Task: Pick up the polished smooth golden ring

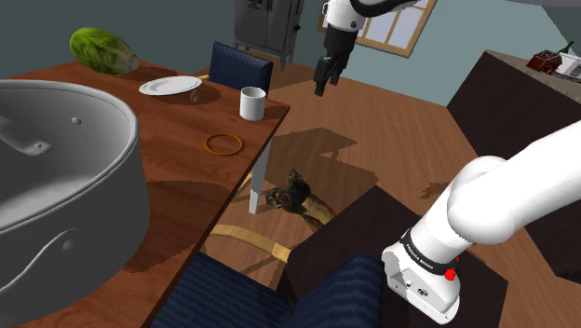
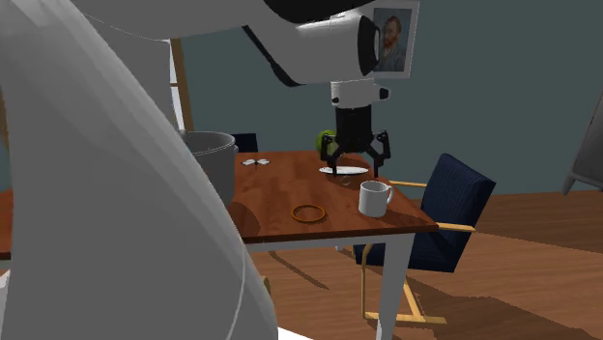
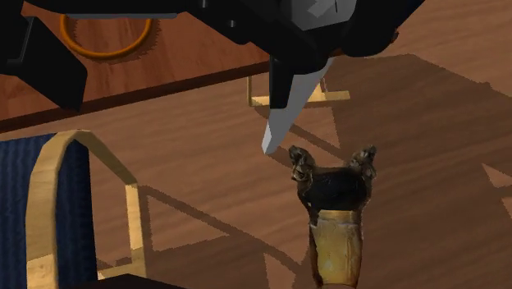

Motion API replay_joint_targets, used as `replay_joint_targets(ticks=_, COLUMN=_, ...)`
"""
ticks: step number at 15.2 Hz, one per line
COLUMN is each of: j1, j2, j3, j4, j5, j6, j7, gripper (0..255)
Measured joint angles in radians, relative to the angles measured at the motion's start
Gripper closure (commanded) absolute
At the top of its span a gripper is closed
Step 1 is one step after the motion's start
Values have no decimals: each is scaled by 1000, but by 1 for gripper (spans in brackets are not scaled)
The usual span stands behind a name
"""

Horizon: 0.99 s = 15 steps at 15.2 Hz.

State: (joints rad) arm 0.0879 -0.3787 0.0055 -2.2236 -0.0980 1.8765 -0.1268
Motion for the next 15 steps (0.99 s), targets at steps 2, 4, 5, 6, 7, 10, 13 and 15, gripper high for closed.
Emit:
replay_joint_targets(ticks=2, j1=9, j2=64, j3=-1, j4=23, j5=3, j6=40, j7=-29, gripper=0)
replay_joint_targets(ticks=4, j1=18, j2=129, j3=-1, j4=50, j5=7, j6=77, j7=-58, gripper=0)
replay_joint_targets(ticks=5, j1=23, j2=160, j3=2, j4=67, j5=10, j6=91, j7=-70, gripper=0)
replay_joint_targets(ticks=6, j1=27, j2=199, j3=1, j4=87, j5=12, j6=110, j7=-85, gripper=0)
replay_joint_targets(ticks=7, j1=30, j2=243, j3=3, j4=119, j5=14, j6=120, j7=-100, gripper=0)
replay_joint_targets(ticks=10, j1=41, j2=345, j3=10, j4=176, j5=19, j6=163, j7=-141, gripper=0)
replay_joint_targets(ticks=13, j1=50, j2=457, j3=19, j4=248, j5=23, j6=200, j7=-182, gripper=0)
replay_joint_targets(ticks=15, j1=58, j2=530, j3=28, j4=302, j5=24, j6=216, j7=-204, gripper=0)
